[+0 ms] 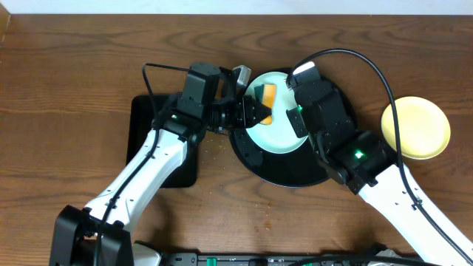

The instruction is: Clean dirty plates on tray and stack at the side

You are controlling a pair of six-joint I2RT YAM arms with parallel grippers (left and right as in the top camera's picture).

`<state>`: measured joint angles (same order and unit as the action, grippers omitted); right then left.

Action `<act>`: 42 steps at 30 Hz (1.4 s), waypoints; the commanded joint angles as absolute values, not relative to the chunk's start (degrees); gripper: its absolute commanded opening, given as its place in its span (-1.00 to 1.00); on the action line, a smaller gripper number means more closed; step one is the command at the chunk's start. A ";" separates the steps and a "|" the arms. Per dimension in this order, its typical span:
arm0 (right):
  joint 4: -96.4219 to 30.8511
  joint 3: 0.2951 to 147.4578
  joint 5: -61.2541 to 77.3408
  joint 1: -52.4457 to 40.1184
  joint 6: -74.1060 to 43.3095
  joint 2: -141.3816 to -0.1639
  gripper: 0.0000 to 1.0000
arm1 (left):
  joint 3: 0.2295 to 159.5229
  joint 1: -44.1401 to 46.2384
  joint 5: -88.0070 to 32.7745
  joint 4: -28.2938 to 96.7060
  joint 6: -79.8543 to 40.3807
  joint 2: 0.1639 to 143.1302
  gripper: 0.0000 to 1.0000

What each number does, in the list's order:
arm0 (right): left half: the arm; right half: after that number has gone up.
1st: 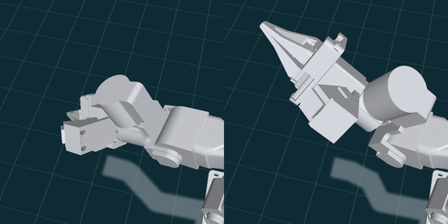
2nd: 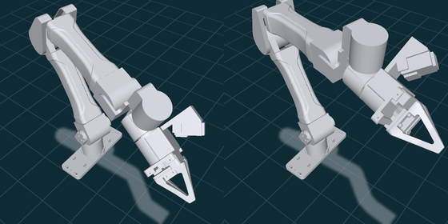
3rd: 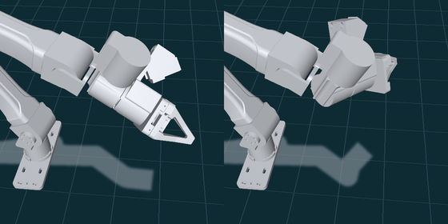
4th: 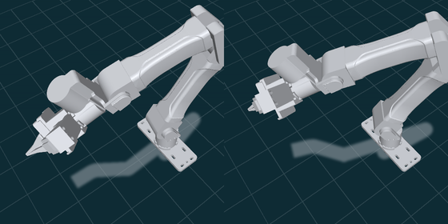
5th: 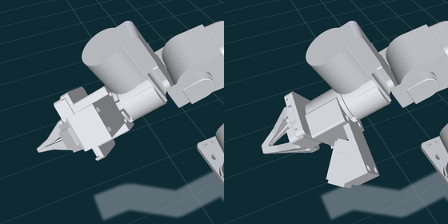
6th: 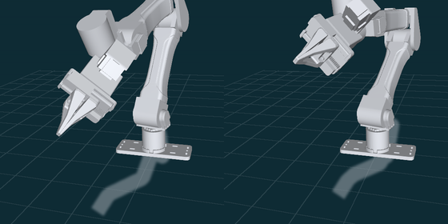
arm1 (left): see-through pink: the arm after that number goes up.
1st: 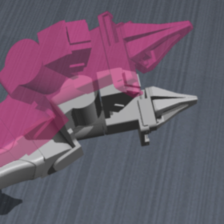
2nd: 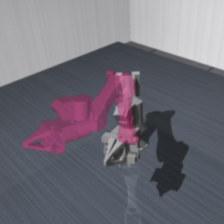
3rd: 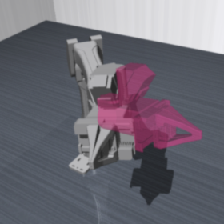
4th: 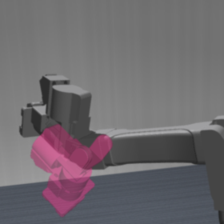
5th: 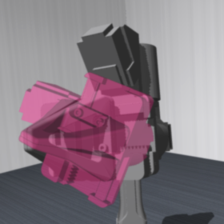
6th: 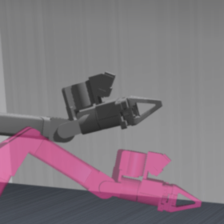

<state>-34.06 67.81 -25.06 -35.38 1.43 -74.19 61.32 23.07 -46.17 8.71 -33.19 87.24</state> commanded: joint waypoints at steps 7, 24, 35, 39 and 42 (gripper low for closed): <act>-34.11 68.42 -25.21 -34.52 0.03 -73.38 -0.98 | 61.87 19.40 -45.39 14.83 -33.04 87.33 -0.85; -37.52 68.40 -27.79 -27.49 0.03 -73.41 -0.98 | 61.89 8.05 -42.81 30.61 -23.51 87.18 -0.85; -40.60 68.38 -37.41 -24.47 -7.05 -73.41 -0.98 | 60.23 -1.32 -1.74 46.44 -16.29 87.24 -0.85; -42.04 68.34 -33.39 -19.05 -12.45 -73.41 -0.98 | 57.14 -1.32 2.44 43.31 -16.29 87.26 -0.85; -42.30 68.34 -29.45 -13.37 -13.69 -73.41 -0.98 | 54.13 -1.32 2.87 39.07 -16.32 87.26 -0.84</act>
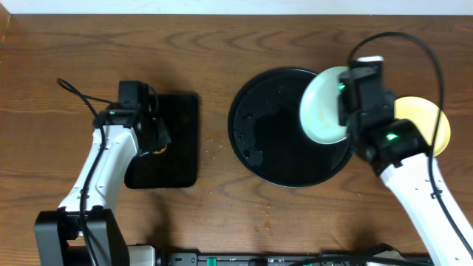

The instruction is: Clean dirty plates on tray and stack at the side

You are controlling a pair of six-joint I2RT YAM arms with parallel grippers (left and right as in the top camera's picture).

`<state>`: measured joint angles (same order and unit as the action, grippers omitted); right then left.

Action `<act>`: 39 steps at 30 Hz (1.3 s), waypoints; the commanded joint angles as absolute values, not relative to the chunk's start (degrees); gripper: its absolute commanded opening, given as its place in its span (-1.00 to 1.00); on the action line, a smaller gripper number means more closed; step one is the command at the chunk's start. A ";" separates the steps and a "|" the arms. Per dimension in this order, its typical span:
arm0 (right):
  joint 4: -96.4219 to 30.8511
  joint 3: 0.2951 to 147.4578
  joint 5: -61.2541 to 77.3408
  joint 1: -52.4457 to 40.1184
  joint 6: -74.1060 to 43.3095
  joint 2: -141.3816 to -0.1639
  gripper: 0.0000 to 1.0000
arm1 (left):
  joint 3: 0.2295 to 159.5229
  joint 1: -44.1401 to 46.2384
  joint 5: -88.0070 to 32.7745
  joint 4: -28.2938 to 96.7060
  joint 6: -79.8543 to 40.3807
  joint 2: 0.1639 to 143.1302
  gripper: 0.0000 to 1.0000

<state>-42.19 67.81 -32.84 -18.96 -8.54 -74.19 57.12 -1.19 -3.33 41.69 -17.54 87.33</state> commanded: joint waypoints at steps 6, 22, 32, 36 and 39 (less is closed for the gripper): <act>-42.26 68.34 -19.92 4.16 -17.19 -73.41 -0.98 | 49.78 -1.32 2.92 34.35 -16.29 87.26 -0.71; -38.74 68.34 -8.93 35.73 -18.44 -86.11 -0.98 | 49.60 -1.32 2.92 34.35 -16.32 87.26 -0.71; -34.87 68.34 0.10 34.68 -14.52 -92.16 -0.28 | 49.60 -1.32 2.90 34.17 -16.32 87.26 0.02; -34.98 68.36 3.18 34.37 -14.50 -92.14 0.01 | 49.60 -1.32 3.25 34.20 -16.32 87.26 0.62; -36.01 68.36 11.64 33.17 -12.91 -92.14 0.28 | 49.60 -1.32 3.25 34.17 -16.32 87.26 0.64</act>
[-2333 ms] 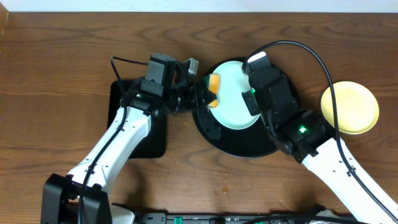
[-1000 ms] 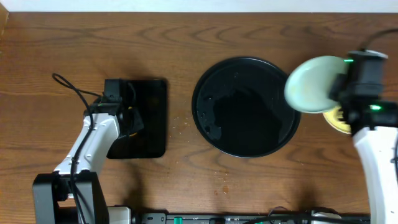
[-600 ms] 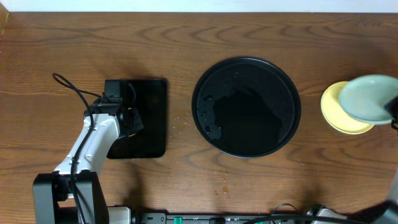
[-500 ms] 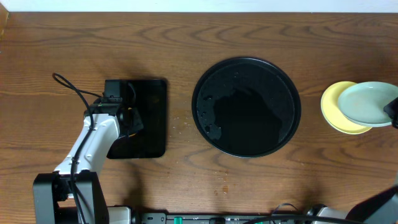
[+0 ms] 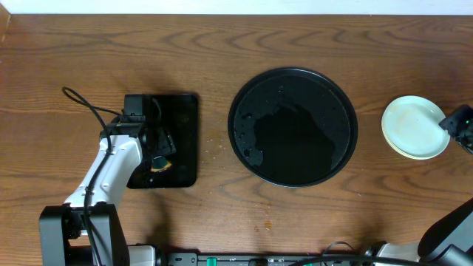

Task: Clean dirty plates on tray and stack at the side
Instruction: 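Set the light-green plate onto the plate stack with the right gripper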

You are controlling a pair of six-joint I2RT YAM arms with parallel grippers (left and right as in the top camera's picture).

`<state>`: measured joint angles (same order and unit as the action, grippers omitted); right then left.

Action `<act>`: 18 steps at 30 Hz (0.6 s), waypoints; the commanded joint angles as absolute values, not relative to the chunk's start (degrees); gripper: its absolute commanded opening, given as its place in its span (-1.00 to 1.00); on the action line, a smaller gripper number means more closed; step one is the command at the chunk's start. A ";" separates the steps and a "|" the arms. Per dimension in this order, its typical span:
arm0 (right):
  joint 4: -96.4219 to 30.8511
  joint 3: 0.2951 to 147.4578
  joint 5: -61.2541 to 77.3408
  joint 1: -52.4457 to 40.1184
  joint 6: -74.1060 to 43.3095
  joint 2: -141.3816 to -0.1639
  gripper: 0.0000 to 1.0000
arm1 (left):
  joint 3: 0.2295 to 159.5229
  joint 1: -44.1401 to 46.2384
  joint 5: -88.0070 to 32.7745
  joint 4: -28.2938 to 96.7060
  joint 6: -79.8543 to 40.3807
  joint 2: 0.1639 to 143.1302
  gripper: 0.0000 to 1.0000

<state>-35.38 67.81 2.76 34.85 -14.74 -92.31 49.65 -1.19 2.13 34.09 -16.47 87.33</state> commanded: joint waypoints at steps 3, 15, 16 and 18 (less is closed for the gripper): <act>-37.43 68.36 19.31 30.22 -8.60 -92.14 0.51 | 49.60 -1.32 3.25 34.17 -16.32 87.26 0.67; -43.03 68.36 22.74 7.35 -4.19 -92.14 0.99 | 49.60 -1.32 3.25 34.17 -16.32 87.26 0.76; -43.00 68.36 22.74 6.33 -4.19 -92.16 0.98 | 49.60 -1.32 3.25 34.17 -16.32 87.26 0.76; -43.00 68.36 22.74 4.71 -4.19 -92.16 0.99 | 49.60 -1.32 3.25 34.17 -16.32 87.26 0.76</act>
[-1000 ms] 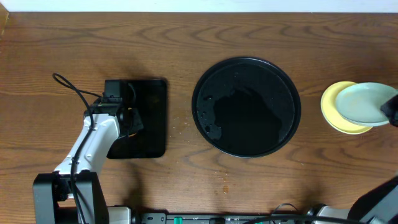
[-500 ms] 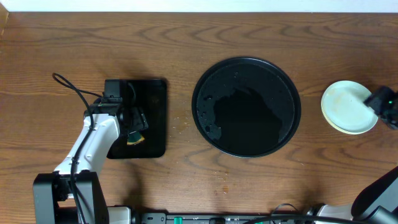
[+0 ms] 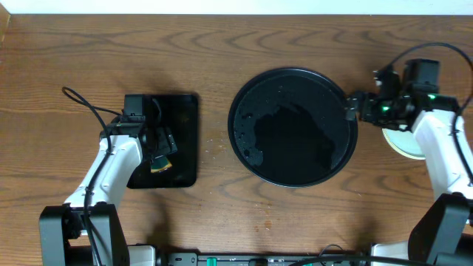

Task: Clean dirty plates on tray and stack at the side
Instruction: 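Set the light-green plate onto the plate stack with the right gripper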

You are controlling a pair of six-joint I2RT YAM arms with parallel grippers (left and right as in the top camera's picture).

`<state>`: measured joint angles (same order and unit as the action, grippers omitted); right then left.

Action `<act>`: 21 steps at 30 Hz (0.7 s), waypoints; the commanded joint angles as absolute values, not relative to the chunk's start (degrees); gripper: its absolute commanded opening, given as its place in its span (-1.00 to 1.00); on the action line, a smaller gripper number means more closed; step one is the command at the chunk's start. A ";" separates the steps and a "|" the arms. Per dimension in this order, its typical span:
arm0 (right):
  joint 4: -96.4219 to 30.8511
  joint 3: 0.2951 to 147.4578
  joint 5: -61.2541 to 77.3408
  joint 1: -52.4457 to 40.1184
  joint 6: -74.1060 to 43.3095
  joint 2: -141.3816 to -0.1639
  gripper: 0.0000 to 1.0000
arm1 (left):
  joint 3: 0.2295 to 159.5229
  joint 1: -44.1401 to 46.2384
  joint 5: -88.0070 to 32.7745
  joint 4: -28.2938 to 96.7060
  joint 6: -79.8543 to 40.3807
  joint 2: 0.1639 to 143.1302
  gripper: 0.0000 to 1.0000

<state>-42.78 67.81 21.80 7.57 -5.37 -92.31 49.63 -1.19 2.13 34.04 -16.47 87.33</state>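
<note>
The round black tray (image 3: 292, 125) lies mid-table with only wet smears and crumbs on it. A pale plate stack (image 3: 403, 142) sits at the far right, mostly covered by my right arm. My right gripper (image 3: 353, 108) hovers at the tray's right rim, open and empty. My left gripper (image 3: 162, 151) is over the flat black rectangular tray (image 3: 181, 118) on the left, shut on a yellow-green sponge (image 3: 160, 164) at its tip.
Small crumbs (image 3: 216, 144) are scattered on the wood between the two trays. A loose cable loops off the left arm (image 3: 81, 100). Bare wooden table (image 3: 222, 44) runs along the far side.
My right arm was almost out of view beside the uncovered plate stack. It has moved back in, and its gripper now sits at the round tray's right rim. The left arm has not moved.
First my left gripper held the sponge on a pale plate that my right gripper held over the round tray. Then the left arm was over the rectangular tray and the right carried the plate rightward. Then the plate lay on the yellow one, and now the right gripper is back at the tray.
</note>
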 commanded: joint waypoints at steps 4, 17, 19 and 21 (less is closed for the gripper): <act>-43.00 68.36 22.74 2.92 -4.19 -92.16 0.99 | 49.60 -1.32 3.25 34.17 -16.32 87.24 0.77; -43.03 68.36 22.72 2.92 -4.19 -92.16 0.98 | 49.60 -1.32 3.25 34.17 -16.32 87.26 0.78; -42.94 68.36 22.76 2.92 -4.19 -92.16 0.99 | 49.60 -1.32 3.25 34.17 -16.32 87.26 0.77; -42.81 67.94 22.04 2.63 -4.16 -92.20 0.99 | 49.60 -1.32 3.25 34.17 -16.32 87.26 0.77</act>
